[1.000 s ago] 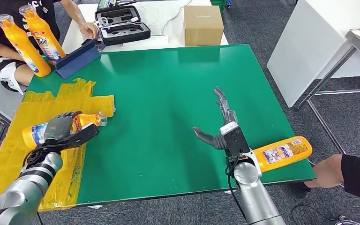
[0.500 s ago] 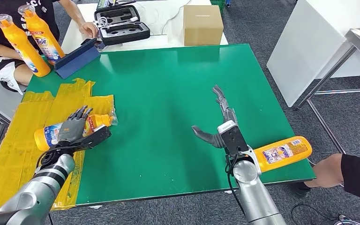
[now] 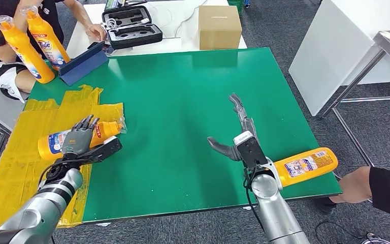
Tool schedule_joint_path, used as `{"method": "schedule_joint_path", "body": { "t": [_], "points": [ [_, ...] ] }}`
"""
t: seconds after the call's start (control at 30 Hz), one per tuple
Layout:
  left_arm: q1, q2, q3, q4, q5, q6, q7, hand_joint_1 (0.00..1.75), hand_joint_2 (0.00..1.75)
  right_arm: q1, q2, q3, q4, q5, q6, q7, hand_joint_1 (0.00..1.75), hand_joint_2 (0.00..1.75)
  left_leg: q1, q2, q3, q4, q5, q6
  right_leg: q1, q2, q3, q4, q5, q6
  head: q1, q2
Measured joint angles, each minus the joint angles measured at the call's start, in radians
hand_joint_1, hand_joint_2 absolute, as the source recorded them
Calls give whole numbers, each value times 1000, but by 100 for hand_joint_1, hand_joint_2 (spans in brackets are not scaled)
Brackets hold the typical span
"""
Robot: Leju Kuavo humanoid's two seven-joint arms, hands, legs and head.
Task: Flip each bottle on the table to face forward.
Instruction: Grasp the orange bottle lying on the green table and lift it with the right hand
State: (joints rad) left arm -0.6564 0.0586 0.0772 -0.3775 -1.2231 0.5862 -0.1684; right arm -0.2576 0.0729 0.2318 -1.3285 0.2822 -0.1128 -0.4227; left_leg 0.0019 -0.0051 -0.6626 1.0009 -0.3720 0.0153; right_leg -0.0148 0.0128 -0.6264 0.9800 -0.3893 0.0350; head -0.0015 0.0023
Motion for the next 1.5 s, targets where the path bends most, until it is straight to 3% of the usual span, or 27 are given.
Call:
{"method": "schedule_joint_path", "body": {
  "t": [0.17, 0.43, 0.53, 0.63, 0.7, 0.8, 1.0, 1.17, 1.27, 1.33, 1.43, 1.5],
  "points": [
    [42, -9, 18, -66, 25, 105, -133, 0, 175, 1, 0, 1, 2, 9, -23, 1, 0, 175, 0, 0, 0, 0, 0, 0, 0, 0, -1, 0, 0, 0, 0, 0],
    [145, -80, 178, -326, 61, 115, -397, 0, 175, 10, -5, 9, 4, 9, -38, 0, 0, 175, 0, 1, -1, 0, -1, 0, 0, 0, -2, 0, 0, 0, 0, 0],
    [175, -116, 226, -412, 185, 115, -481, 0, 175, 17, -7, 11, 4, 31, -70, -1, 0, 175, 0, 1, -1, 0, -1, 0, 0, 0, -2, 0, 0, 0, 0, 0],
    [221, -133, 186, -502, 443, 91, -484, 0, 175, 28, -10, 17, 2, 139, -168, 8, 0, 175, 0, 1, -1, 0, -1, 0, 0, 0, -2, 0, 0, 0, 0, 0],
    [260, -138, 135, -573, 594, 16, -481, 0, 175, 40, -14, 21, -3, 217, -210, 26, 0, 175, 0, 1, -1, 0, -1, 0, 0, 0, -2, 0, 0, 0, 0, 0],
    [318, -141, 59, -686, 779, -174, -453, 0, 175, 65, -23, 29, -13, 321, -235, 55, 0, 175, 0, 0, -2, 0, -1, 0, 0, 0, -2, -1, -1, 0, 0, 0],
    [422, -143, -65, -821, 976, -566, -367, 0, 175, 124, -66, 34, -48, 483, -231, 122, 0, 175, -1, 0, -2, 0, -3, 0, -2, 0, -2, -1, -1, 0, 0, 0],
    [461, -142, -125, -846, 1003, -646, -351, 0, 175, 143, -101, 34, -64, 499, -199, 140, 0, 175, -1, 0, -1, 0, -3, 0, -2, 0, -2, -1, -1, 1, 0, 0],
    [470, -140, -151, -847, 1035, -728, -341, 0, 175, 153, -128, 29, -74, 412, -96, 148, 0, 175, -1, 0, -1, 0, -3, 0, -2, 0, -2, -1, -1, 1, 0, 0],
    [480, -138, -170, -846, 1078, -794, -344, 0, 175, 167, -150, 9, -84, 202, 61, 132, 0, 175, -1, 0, -1, 0, -2, 0, -2, 0, -2, -1, -1, 1, 0, 0],
    [497, -127, -189, -848, 1189, -883, -341, 0, 175, 221, -174, -63, -115, -225, 313, 103, 0, 175, -1, -1, -1, 0, -3, 1, -2, 0, -1, -1, -2, 2, 0, 0],
    [513, -116, -194, -859, 1254, -907, -319, 0, 175, 264, -180, -116, -141, -357, 373, 98, 0, 175, -1, -2, -1, 0, -4, 1, -2, 0, -1, -1, -2, 3, 0, 0]
  ]
}}
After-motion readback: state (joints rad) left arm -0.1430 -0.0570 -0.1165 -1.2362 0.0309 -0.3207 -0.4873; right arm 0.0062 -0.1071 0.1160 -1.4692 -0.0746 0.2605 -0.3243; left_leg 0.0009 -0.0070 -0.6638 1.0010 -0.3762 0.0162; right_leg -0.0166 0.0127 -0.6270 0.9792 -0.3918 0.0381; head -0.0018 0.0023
